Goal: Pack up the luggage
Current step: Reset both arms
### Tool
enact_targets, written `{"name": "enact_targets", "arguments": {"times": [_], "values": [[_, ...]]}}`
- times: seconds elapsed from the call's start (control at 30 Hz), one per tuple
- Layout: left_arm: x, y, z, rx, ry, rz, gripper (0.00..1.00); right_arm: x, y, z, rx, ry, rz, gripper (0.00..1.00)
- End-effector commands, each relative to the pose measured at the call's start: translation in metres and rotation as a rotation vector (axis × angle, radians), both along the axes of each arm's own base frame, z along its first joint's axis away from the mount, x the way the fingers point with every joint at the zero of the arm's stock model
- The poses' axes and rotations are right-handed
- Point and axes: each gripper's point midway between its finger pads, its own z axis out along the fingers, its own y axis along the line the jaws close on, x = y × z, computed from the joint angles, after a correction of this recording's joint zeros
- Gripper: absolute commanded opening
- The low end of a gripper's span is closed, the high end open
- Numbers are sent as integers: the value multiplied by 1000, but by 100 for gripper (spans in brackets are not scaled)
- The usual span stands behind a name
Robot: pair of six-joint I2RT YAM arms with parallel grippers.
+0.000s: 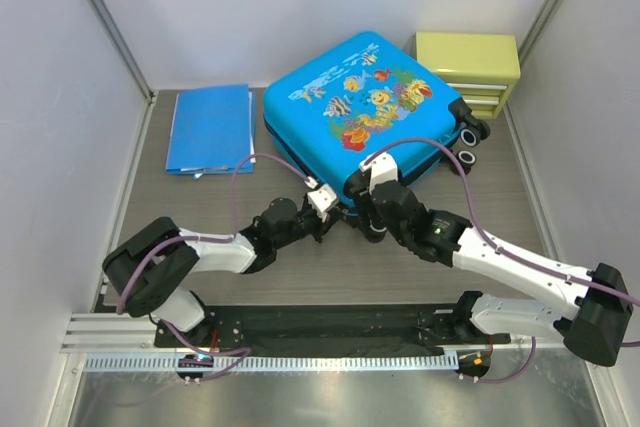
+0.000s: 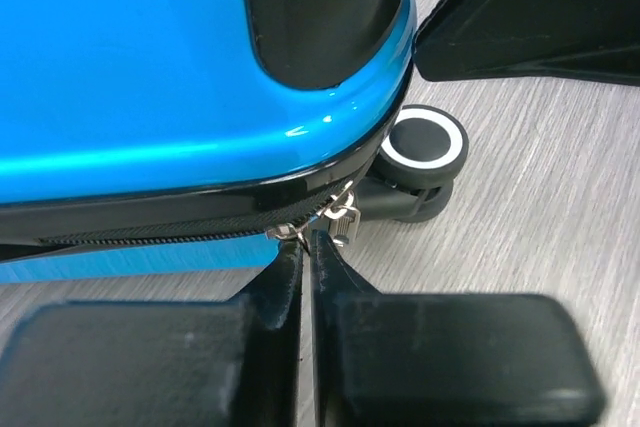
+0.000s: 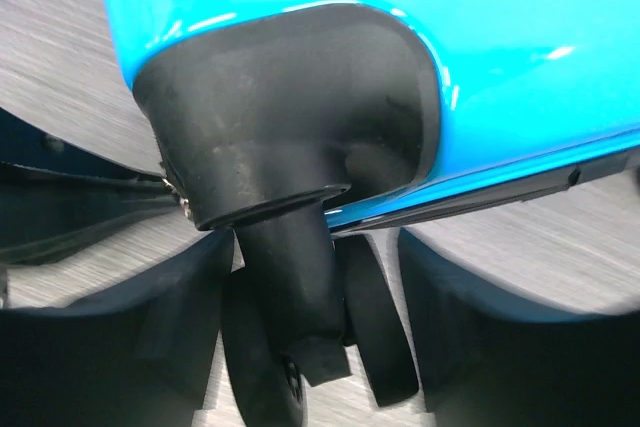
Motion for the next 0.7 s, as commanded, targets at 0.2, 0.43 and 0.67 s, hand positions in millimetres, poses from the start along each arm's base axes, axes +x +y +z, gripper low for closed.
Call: {"name": "enact_targets", "arguments": {"times": [0.2,0.43,0.67], "values": [[-53,36,28,-70,172,65,91,-15,-8,36,197,-8,-42,89],[-53,126,66,-150,278,463,100,-34,-32,58,250,-7,-76,97],[-68,217,117,-262,282,770,100,-40,-64,80,259,-55,-163,100]]}}
